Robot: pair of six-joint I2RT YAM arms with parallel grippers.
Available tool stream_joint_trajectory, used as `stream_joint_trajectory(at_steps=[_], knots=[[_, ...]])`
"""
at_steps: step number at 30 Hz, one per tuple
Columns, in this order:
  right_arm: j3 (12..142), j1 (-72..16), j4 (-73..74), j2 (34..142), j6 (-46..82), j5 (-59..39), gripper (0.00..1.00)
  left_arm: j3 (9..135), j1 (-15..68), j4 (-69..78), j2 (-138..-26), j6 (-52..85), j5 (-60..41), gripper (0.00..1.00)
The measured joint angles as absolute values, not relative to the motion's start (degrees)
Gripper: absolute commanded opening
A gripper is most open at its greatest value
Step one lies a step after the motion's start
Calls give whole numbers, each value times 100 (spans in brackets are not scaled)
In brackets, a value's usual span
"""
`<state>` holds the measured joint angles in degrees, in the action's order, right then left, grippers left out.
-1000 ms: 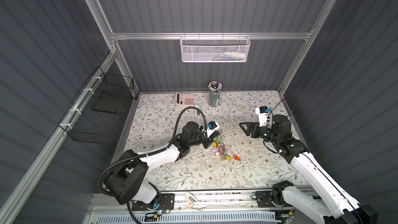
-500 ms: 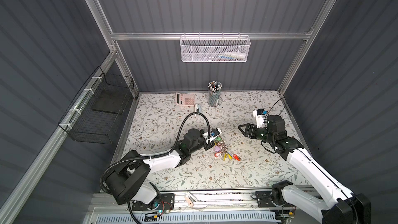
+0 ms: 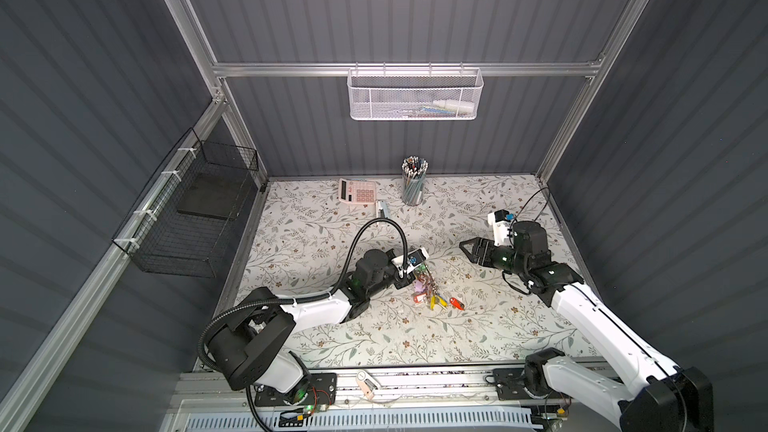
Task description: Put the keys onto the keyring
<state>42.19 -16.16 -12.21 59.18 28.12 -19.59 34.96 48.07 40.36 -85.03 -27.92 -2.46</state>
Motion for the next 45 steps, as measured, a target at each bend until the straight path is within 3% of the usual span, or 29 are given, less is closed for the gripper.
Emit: stream_joint_trajectory(at_steps=[14, 19, 26, 40, 45], knots=[[4259, -1817, -1525, 5808, 3376, -2086, 59, 3498, 4807, 4447, -8790, -2438, -272, 0], [4451, -2086, -1566, 6108, 4331, -2261, 48, 3553, 4807, 4554, -8903, -2421, -353, 0], [4622, -2410, -1382, 6689, 5358, -2427, 44, 3642, 4818, 4545, -8986, -2471, -425, 0], [4954, -2689, -856, 7570, 5881, -2576, 20, 3795, 4947, 4421, -9067, -2687, -425, 0], [4958, -2689, -766, 7638, 5911, -2571, 16, 3795, 4947, 4421, -9070, -2687, -427, 0]])
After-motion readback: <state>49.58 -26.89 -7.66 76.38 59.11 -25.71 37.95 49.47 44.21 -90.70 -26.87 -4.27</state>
